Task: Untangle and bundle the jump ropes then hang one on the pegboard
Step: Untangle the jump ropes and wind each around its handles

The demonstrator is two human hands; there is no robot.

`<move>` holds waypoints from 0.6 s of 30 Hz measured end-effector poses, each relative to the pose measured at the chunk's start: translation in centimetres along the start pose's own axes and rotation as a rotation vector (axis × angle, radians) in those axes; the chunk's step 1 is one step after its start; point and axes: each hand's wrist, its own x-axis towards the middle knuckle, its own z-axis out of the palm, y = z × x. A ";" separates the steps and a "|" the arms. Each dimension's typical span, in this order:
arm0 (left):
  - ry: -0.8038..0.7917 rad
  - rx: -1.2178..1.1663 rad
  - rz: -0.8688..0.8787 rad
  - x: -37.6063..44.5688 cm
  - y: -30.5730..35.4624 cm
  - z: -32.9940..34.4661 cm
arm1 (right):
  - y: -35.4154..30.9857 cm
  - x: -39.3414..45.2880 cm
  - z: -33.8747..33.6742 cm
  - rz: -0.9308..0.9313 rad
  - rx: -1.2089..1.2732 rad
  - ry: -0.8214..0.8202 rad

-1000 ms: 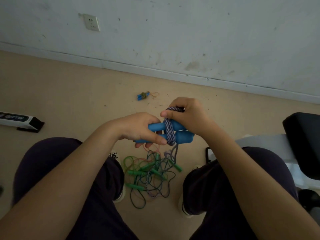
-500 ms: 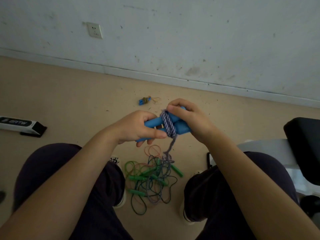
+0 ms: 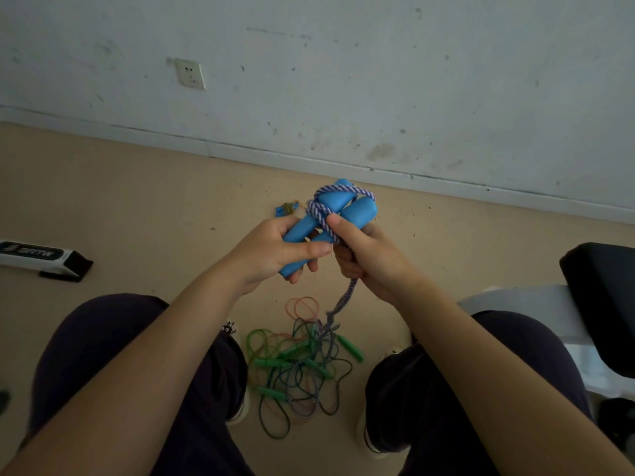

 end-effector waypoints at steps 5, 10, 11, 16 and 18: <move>-0.087 -0.118 -0.097 -0.2 0.1 -0.3 | -0.5 0.2 -0.6 -0.021 0.026 0.064; -0.019 -0.078 -0.087 -0.1 -0.1 0.1 | -0.4 0.2 -0.7 -0.035 -0.018 0.027; 0.020 -0.091 -0.066 0.0 -0.1 0.1 | -0.4 0.3 -0.7 -0.039 -0.039 0.003; 0.341 -0.183 0.026 0.6 -0.1 -0.8 | -0.6 0.1 -0.9 -0.021 -0.179 -0.032; 0.442 -0.218 0.043 0.7 0.0 -1.4 | -0.6 0.0 -0.9 -0.027 -0.274 -0.026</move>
